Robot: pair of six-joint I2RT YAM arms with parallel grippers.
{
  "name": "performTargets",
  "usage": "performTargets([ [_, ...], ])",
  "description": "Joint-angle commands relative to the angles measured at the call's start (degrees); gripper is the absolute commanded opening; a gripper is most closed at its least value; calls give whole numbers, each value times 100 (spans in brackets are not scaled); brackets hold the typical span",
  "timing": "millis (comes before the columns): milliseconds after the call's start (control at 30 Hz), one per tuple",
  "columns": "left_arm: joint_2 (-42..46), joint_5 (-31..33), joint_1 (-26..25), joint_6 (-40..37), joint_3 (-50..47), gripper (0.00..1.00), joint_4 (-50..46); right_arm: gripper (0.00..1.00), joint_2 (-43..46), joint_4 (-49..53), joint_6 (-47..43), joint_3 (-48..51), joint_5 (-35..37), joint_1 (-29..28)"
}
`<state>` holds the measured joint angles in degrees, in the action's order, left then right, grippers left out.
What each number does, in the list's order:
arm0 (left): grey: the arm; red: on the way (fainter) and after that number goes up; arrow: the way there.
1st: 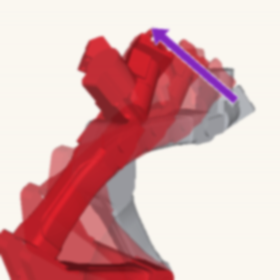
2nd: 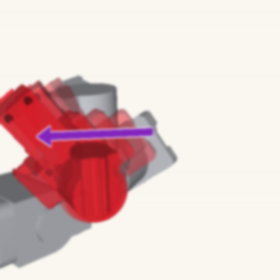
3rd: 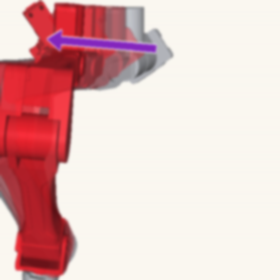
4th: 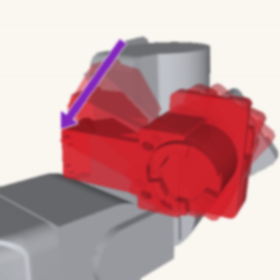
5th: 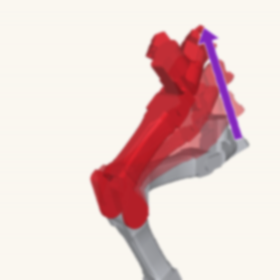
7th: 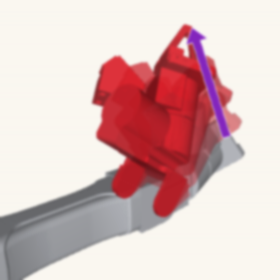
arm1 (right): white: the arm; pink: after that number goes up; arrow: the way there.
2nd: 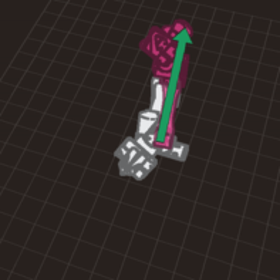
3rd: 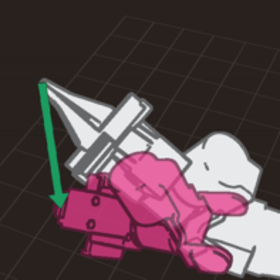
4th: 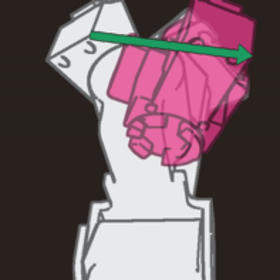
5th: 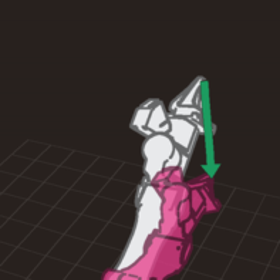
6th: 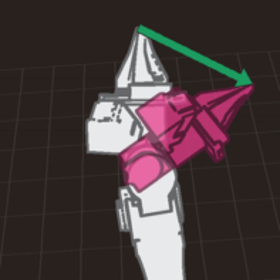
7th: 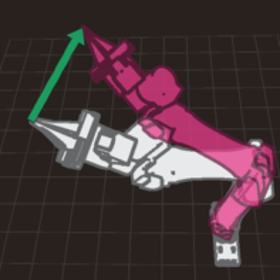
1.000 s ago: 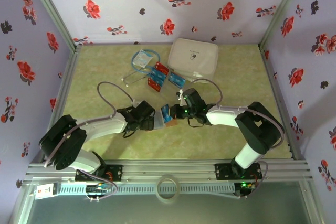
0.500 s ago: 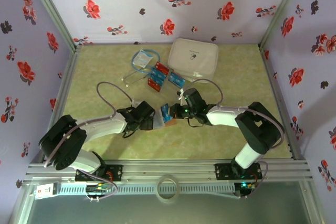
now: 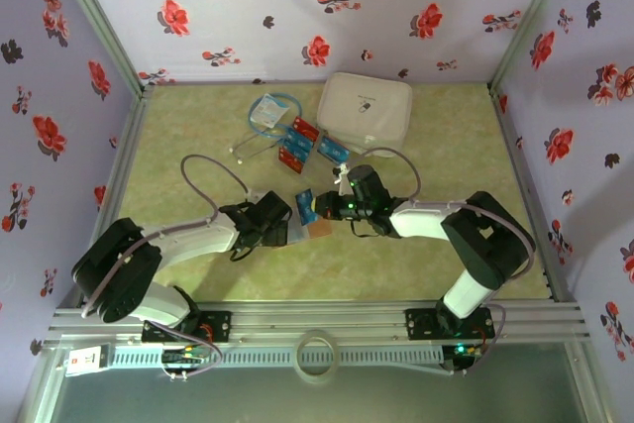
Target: Put the credit cards into the card holder
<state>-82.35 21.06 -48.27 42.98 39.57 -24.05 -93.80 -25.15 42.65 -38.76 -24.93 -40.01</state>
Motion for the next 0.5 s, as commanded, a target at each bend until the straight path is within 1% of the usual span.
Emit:
performTargets([
  [0, 221, 157, -7, -15, 80, 100, -295, 0, -137, -189, 36, 110, -33, 59],
  [200, 266, -19, -46, -150, 325, 100, -199, 0, -275, -196, -42, 266, 104, 125],
  [467, -28, -111, -244, -144, 412, 100, -106, 0, -246, -470, 143, 629, 155, 134],
])
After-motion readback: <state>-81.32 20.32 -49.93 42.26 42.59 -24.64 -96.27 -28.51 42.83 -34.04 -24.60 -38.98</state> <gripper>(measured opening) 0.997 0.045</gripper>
